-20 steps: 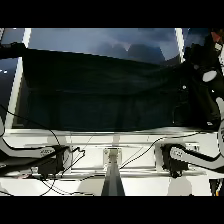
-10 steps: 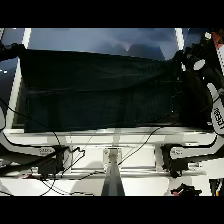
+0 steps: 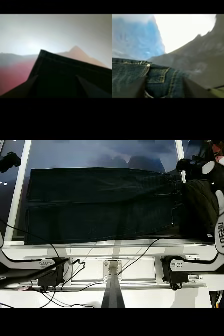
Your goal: Fold the clothes and pants, and hang the long-sleeved shirts on hangers.
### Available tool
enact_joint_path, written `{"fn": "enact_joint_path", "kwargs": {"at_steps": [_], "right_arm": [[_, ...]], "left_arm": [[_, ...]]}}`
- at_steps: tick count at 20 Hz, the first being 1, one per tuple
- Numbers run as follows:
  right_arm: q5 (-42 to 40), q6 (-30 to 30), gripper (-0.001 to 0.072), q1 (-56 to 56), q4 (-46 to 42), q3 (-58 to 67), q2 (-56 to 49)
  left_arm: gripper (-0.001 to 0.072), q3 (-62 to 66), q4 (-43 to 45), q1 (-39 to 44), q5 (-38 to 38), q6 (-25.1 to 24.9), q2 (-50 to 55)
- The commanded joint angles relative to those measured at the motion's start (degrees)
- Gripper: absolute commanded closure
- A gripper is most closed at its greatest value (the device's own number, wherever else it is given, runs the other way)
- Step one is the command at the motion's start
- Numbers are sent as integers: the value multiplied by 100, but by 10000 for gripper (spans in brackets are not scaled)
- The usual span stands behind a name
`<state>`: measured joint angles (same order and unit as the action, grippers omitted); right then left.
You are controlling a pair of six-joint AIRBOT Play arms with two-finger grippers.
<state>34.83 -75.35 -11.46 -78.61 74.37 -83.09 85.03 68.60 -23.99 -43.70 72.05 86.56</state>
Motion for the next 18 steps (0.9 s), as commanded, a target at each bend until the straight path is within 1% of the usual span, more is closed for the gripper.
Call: {"fn": "enact_joint_path", "kwargs": {"at_steps": [1, 2, 3, 5, 6, 7, 9, 11, 12, 14, 16, 18], "right_arm": [[671, -4, 484, 2, -540, 177, 732], [688, -4, 645, 2, -743, 177, 999], [710, -4, 692, 2, -883, 177, 1231], [990, -7, 692, -24, -1182, 177, 1641], [1316, -37, 692, -98, -1182, 177, 1773], [1788, -195, 692, -240, -1182, 177, 1869], [2933, -616, 693, -673, -1185, 151, 1967], [3926, -656, 695, -1215, -1176, -13, 2013], [4271, -654, 695, -1526, -1134, -192, 2063], [4465, -643, 696, -2135, -907, -835, 2339], [4308, -535, 696, -2745, -485, -1759, 2765], [4052, -15, 696, -3265, 286, -2771, 3171]], "left_arm": [[536, 2, 146, -42, -1233, 83, -431], [693, 4, 254, -42, -1606, 85, -531], [687, 2, 284, -42, -1969, 87, -616], [688, 2, 275, -37, -2664, 101, -761], [689, 2, 264, -26, -2916, 107, -831], [689, 0, 144, -26, -3082, 103, -903], [689, -42, -186, -24, -3045, 20, -1119], [689, -142, -446, -13, -2870, -299, -1401], [689, -184, -481, -7, -2872, -446, -1515], [689, -343, -479, -11, -2857, -699, -1720], [689, -553, -450, -17, -2830, -933, -1814], [689, -822, -433, -17, -2717, -999, -1814]]}}
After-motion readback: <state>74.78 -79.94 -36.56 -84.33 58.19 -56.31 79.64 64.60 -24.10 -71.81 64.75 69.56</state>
